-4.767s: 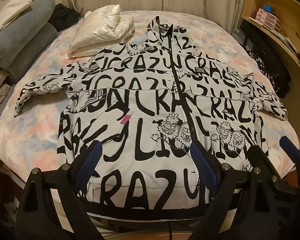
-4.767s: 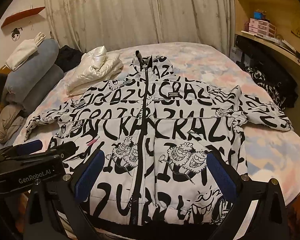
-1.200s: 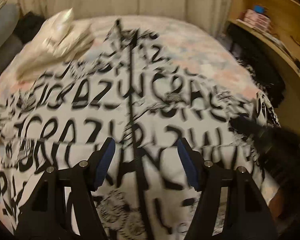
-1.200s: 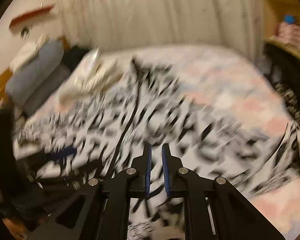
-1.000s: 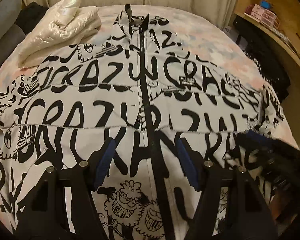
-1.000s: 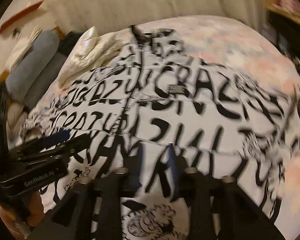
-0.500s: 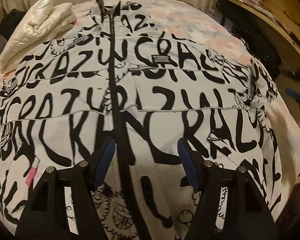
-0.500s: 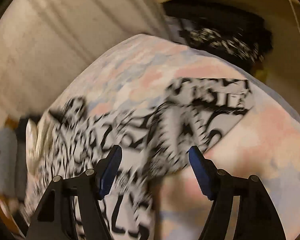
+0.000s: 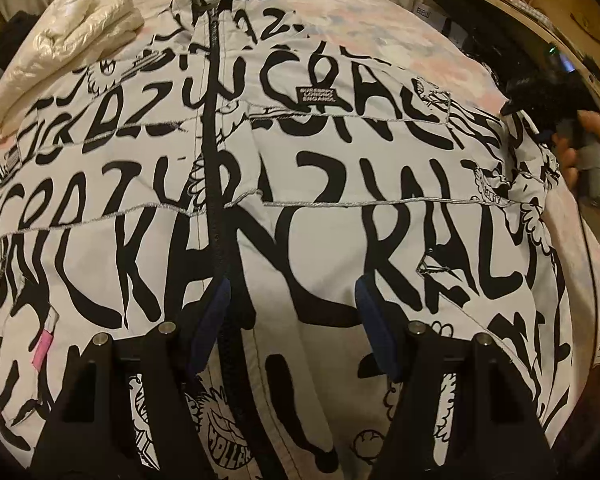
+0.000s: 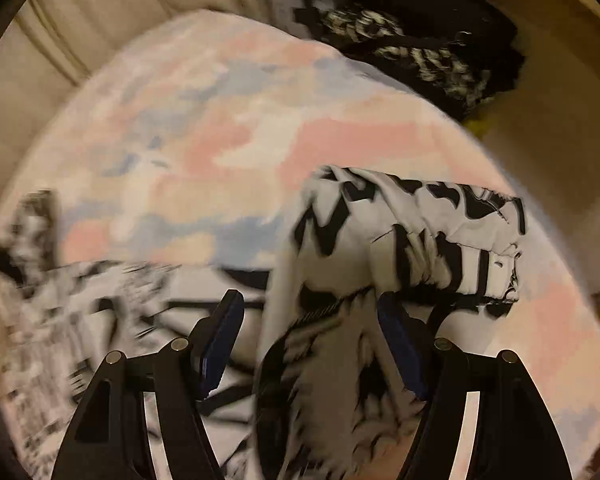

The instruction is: Fold large clothes

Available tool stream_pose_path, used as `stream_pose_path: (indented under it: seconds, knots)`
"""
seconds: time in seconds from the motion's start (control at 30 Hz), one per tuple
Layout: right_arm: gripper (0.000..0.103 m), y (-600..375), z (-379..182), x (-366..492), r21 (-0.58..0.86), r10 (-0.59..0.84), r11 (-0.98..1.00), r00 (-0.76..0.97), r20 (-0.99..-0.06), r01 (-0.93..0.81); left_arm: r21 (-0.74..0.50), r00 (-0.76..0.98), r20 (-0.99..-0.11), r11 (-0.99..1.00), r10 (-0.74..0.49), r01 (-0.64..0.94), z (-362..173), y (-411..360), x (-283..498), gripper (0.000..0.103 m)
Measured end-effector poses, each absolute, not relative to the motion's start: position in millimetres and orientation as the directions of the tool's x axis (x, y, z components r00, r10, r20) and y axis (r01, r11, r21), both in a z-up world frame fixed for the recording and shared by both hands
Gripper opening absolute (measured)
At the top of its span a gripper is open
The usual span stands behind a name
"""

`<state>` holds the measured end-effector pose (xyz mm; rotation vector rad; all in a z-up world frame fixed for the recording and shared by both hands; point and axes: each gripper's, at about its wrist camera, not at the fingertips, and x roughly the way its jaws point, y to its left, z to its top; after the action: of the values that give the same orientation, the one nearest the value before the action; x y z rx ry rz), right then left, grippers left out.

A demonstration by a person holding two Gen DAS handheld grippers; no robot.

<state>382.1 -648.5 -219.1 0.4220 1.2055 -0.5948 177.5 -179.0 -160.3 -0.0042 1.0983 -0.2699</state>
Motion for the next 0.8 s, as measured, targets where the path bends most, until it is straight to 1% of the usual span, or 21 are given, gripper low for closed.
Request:
stream_pose_path:
  seconds: [0.03, 0.07, 0.1, 0.13, 0.17, 0.2, 0.27, 0.3, 0.33, 0.37, 0.4, 0.47, 0.53, 0.57, 0.6, 0.67, 0.7, 0.77, 0.8]
  knots:
    - [0.056, -654.1, -224.5, 387.1, -0.036, -0.216, 0.767, 0.204, -0.955, 0.641, -0.143, 0.421, -0.879, 0.967, -0.221, 0.209, -161.5, -176.8, 178.0, 0.062]
    - [0.048, -658.0, -228.4, 390.2, -0.062, -0.23, 0.76, 0.179, -0.957, 0.647, -0.15, 0.416, -0.881, 0.967, -0.225, 0.204, -162.7, -174.4, 179.2, 0.062]
    - [0.035, -662.7, -230.1, 392.0, -0.077, -0.238, 0.754, 0.163, -0.957, 0.652, -0.159, 0.413, -0.881, 0.967, -0.229, 0.197, -163.8, -171.5, 179.9, 0.062]
    - [0.017, -665.8, -228.2, 392.6, -0.083, -0.25, 0.75, 0.165, -0.954, 0.656, -0.168, 0.412, -0.881, 0.967, -0.234, 0.191, -164.5, -168.8, 180.3, 0.062]
    - [0.01, -666.6, -224.0, 392.7, -0.095, -0.27, 0.752, 0.173, -0.947, 0.652, -0.175, 0.412, -0.879, 0.967, -0.238, 0.186, -164.6, -166.1, 180.7, 0.062]
    - [0.008, -662.1, -213.0, 390.9, -0.1, -0.299, 0.758, 0.207, -0.931, 0.645, -0.183, 0.415, -0.877, 0.967, -0.243, 0.18, -164.0, -162.8, 181.1, 0.062]
    - [0.004, -645.2, -173.9, 386.4, -0.082, -0.342, 0.806, 0.35, -0.872, 0.586, -0.196, 0.423, -0.87, 0.966, -0.251, 0.172, -161.5, -157.3, 182.1, 0.062]
    - [0.004, -632.5, -159.7, 384.5, -0.077, -0.347, 0.832, 0.407, -0.845, 0.55, -0.205, 0.432, -0.864, 0.965, -0.258, 0.166, -158.8, -153.2, 183.4, 0.062]
    - [0.004, -611.8, -133.2, 381.1, -0.061, -0.323, 0.881, 0.503, -0.802, 0.469, -0.212, 0.439, -0.859, 0.964, -0.261, 0.159, -156.5, -149.8, 184.6, 0.062]
    - [0.004, -593.5, -114.7, 377.7, -0.042, -0.282, 0.918, 0.571, -0.771, 0.395, -0.218, 0.446, -0.855, 0.964, -0.264, 0.152, -154.5, -146.6, 185.7, 0.062]
    - [0.004, -561.7, -87.7, 370.9, -0.024, -0.195, 0.966, 0.661, -0.724, 0.257, -0.227, 0.455, -0.849, 0.963, -0.268, 0.144, -151.8, -142.6, 186.7, 0.062]
    - [0.004, -508.6, -60.3, 358.3, -0.059, -0.087, 0.996, 0.724, -0.684, 0.063, -0.252, 0.481, -0.832, 0.96, -0.278, 0.119, -144.5, -131.4, 189.0, 0.062]
    - [0.004, -444.9, -47.0, 341.3, -0.111, 0.053, 0.978, 0.723, -0.689, -0.177, -0.278, 0.506, -0.814, 0.956, -0.287, 0.096, -137.7, -119.4, 190.2, 0.062]
    - [0.004, -415.6, -49.3, 332.6, -0.144, 0.095, 0.95, 0.695, -0.713, -0.278, -0.291, 0.515, -0.806, 0.953, -0.292, 0.085, -135.0, -112.9, 190.7, 0.062]
    - [0.006, -391.6, -56.5, 324.8, -0.154, 0.126, 0.923, 0.656, -0.745, -0.352, -0.303, 0.521, -0.8, 0.95, -0.297, 0.076, -133.2, -106.6, 191.6, 0.063]
    - [0.023, -363.4, -75.0, 315.7, -0.148, 0.153, 0.885, 0.577, -0.803, -0.441, -0.325, 0.523, -0.796, 0.944, -0.305, 0.057, -132.3, -92.3, 193.0, 0.063]
    - [0.047, -350.7, -88.9, 308.0, -0.156, 0.146, 0.869, 0.546, -0.825, -0.469, -0.34, 0.516, -0.797, 0.939, -0.313, 0.045, -133.5, -84.5, 194.9, 0.063]
    - [0.074, -344.4, -105.2, 296.6, -0.182, 0.123, 0.859, 0.538, -0.834, -0.478, -0.372, 0.499, -0.8, 0.928, -0.332, 0.022, -138.1, -71.0, 197.6, 0.063]
    - [0.075, -342.7, -114.7, 291.3, -0.186, 0.109, 0.86, 0.527, -0.843, -0.475, -0.39, 0.49, -0.801, 0.921, -0.345, 0.01, -140.9, -65.0, 199.3, 0.062]
